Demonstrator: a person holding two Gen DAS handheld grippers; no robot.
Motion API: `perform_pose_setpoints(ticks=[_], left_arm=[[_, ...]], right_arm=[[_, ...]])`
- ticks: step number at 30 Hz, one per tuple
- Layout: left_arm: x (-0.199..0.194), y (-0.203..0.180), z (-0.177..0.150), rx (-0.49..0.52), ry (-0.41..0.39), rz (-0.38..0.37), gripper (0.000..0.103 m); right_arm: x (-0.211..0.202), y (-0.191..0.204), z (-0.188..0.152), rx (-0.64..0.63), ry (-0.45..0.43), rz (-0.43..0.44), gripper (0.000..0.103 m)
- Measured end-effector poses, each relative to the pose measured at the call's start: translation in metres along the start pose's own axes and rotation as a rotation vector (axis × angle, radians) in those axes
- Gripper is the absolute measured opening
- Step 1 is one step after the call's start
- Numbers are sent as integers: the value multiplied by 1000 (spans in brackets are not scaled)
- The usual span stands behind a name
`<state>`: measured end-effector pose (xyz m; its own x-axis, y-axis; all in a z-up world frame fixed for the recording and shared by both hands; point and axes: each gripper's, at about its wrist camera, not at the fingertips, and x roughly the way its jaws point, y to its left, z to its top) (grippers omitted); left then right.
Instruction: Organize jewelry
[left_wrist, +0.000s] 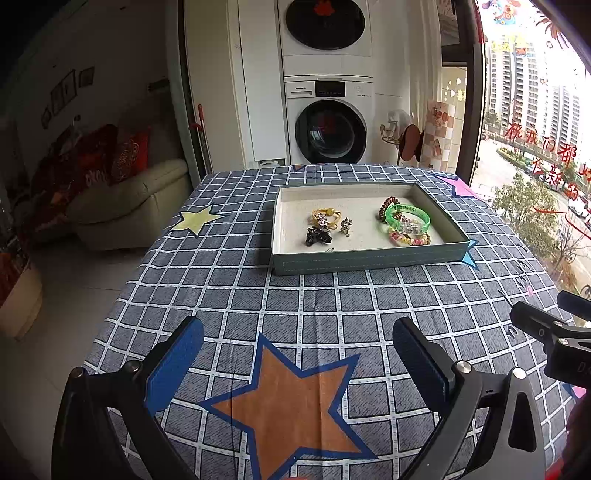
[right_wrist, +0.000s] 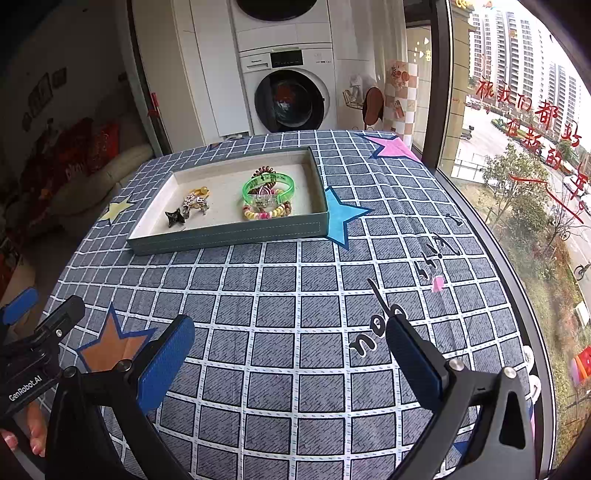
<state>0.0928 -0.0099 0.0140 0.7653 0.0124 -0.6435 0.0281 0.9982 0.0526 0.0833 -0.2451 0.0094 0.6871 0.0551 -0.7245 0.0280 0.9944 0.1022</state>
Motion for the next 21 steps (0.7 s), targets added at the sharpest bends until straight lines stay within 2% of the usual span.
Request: perform_pose_setpoints(ticks=[6, 21], left_arm=[[-14, -2, 0, 3, -24, -8, 103], [-26, 2, 0, -17, -52, -3, 103]], right_arm=[[-20, 9, 2, -25, -68, -16, 103], [-36, 19, 0, -60, -129, -25, 103]])
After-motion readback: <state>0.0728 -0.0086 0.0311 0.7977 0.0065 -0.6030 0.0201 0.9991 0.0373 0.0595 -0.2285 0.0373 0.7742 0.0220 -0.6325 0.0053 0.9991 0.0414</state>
